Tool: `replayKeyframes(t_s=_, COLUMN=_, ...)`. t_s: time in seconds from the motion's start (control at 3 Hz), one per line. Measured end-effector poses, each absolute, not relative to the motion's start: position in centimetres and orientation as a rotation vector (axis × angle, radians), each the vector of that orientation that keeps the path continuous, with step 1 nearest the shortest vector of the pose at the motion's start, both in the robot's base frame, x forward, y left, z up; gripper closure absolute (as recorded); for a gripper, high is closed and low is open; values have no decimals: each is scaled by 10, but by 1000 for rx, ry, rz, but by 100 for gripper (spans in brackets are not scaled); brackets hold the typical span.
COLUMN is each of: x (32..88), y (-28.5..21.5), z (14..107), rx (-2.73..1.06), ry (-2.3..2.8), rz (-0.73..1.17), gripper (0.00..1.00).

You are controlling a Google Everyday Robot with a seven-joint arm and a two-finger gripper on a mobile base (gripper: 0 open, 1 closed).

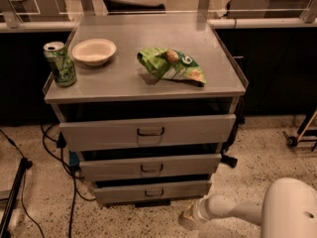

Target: Close bottom drawer

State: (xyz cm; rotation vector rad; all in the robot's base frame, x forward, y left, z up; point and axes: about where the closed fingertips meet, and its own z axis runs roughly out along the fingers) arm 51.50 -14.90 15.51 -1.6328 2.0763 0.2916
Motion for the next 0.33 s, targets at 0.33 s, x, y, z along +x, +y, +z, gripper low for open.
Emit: replayKeyframes(t_s=0.33, x=489, y=-149, z=150, rx=-1687, ry=2118, rz=380, gripper=85)
